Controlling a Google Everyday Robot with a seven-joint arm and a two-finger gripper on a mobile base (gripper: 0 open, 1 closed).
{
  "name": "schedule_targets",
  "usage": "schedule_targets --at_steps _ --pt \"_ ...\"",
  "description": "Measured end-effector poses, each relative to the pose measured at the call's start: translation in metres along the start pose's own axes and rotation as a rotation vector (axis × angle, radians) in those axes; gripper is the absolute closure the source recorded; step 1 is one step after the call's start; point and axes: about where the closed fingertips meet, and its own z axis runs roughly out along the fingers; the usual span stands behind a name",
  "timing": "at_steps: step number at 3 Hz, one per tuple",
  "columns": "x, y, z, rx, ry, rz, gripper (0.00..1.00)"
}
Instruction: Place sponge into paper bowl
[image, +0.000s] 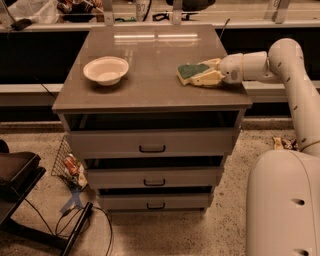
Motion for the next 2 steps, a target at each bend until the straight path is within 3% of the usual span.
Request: schedule_targets --at_steps 2 --pt "-0.0007 0.0000 -0.0001 0.000 0.000 0.000 1.00"
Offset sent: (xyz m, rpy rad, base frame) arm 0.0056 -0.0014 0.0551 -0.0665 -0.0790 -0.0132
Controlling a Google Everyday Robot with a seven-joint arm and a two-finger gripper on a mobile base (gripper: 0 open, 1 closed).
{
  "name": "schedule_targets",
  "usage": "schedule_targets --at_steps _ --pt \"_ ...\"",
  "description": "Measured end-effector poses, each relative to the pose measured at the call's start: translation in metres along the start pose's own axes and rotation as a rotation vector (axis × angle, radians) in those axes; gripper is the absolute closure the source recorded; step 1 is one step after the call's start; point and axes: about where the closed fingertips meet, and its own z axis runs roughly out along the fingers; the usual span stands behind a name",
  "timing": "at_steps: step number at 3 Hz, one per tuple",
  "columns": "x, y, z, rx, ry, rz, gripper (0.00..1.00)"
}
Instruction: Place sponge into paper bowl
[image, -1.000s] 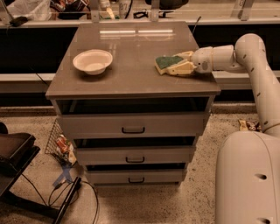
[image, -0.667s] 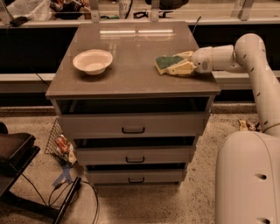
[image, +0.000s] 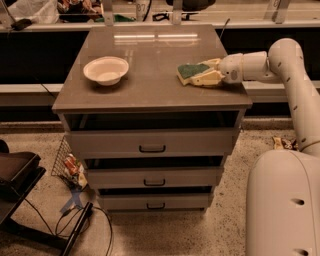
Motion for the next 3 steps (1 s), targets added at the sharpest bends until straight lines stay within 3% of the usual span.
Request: schedule_targets --at_steps 3 --pt "-0.0002 0.0000 0.0000 0.000 0.000 0.000 1.00"
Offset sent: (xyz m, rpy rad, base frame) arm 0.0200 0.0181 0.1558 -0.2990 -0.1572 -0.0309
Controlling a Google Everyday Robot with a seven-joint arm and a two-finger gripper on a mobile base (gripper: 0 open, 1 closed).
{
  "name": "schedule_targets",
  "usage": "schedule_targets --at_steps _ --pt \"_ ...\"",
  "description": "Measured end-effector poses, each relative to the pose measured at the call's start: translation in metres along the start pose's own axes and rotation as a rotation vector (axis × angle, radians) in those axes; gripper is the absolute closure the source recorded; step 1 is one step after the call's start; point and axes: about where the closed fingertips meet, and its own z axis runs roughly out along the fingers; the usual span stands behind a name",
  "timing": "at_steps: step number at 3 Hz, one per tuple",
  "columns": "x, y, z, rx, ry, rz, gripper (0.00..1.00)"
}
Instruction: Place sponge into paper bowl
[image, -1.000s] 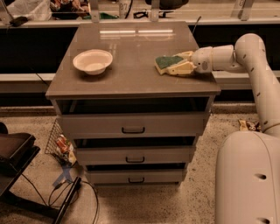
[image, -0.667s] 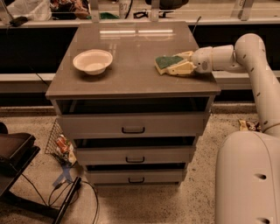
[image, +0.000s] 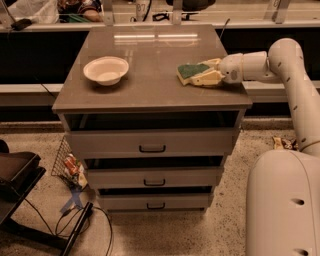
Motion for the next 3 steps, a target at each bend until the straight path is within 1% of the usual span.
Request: schedule_targets --at_steps 1,2,3 --pt "-0.0001 0.0000 0.0001 0.000 0.000 0.000 0.77" --pt "-0.0001 0.0000 0.0002 0.000 0.000 0.000 0.79" --pt "0.0000 0.0000 0.0003 0.000 0.000 0.000 0.99"
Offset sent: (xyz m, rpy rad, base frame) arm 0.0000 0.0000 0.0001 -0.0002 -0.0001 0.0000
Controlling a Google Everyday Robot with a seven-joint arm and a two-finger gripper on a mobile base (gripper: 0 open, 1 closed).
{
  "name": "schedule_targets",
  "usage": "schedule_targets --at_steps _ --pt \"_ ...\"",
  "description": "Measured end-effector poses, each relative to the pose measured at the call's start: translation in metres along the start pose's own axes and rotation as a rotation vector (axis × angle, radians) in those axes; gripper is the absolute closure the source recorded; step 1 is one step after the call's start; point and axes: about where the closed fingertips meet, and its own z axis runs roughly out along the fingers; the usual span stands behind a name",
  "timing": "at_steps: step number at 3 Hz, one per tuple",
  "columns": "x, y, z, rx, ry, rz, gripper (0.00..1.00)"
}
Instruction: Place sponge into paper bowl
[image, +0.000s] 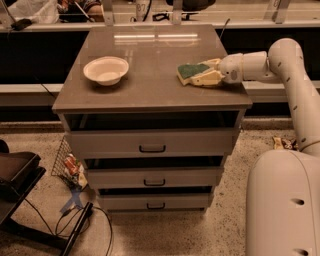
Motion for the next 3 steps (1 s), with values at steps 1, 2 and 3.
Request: schedule_targets --at_steps 1,2,3 --pt "-0.0001 0.0000 0.0000 0.000 0.000 0.000 1.00" --pt "-0.0001 0.0000 0.0000 0.000 0.000 0.000 1.00" --pt "-0.0002 0.0000 -0.0001 0.000 0.001 -0.001 1.00"
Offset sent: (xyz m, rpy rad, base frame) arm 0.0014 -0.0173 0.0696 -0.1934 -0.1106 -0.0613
